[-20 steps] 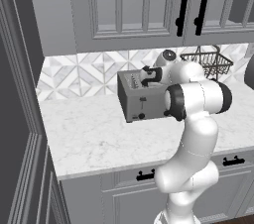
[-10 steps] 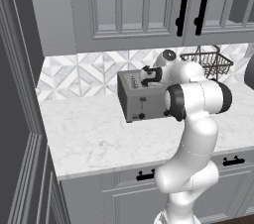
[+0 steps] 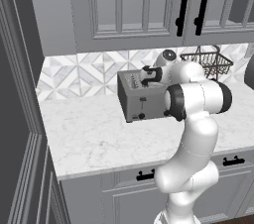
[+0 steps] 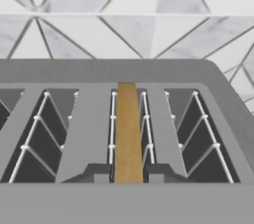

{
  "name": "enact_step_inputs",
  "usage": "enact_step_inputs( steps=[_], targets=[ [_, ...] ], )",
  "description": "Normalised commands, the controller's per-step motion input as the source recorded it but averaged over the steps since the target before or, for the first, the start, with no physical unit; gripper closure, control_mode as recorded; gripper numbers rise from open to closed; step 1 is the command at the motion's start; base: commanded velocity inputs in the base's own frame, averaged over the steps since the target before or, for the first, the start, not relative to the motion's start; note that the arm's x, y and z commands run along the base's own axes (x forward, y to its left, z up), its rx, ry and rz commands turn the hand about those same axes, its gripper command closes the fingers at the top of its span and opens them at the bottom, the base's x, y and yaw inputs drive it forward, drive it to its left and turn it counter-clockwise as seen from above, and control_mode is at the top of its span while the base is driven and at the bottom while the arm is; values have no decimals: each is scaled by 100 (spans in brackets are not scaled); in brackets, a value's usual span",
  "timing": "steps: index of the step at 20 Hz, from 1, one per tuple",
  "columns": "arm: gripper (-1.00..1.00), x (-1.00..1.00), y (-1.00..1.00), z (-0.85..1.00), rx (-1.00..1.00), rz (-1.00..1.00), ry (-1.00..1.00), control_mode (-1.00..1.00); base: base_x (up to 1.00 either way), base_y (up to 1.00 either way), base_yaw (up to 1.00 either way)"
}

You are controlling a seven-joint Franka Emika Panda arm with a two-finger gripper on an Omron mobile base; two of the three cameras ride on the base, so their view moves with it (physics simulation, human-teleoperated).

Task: Start the toaster. Once the lever pops up, take the bread to the plate on the dining counter.

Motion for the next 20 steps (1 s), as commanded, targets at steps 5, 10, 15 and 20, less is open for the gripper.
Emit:
enact_step_inputs(
  steps=[5, 10, 15, 20],
  targets=[
    [100, -7, -2, 6, 0, 0, -22, -100, 0, 0, 0],
    [100, -8, 0, 24, 0, 0, -20, -100, 0, 0, 0],
    [100, -23, 0, 44, 0, 0, -16, -100, 0, 0, 0],
    [100, -26, -10, 62, 6, -3, -6, -100, 0, 0, 0]
  ],
)
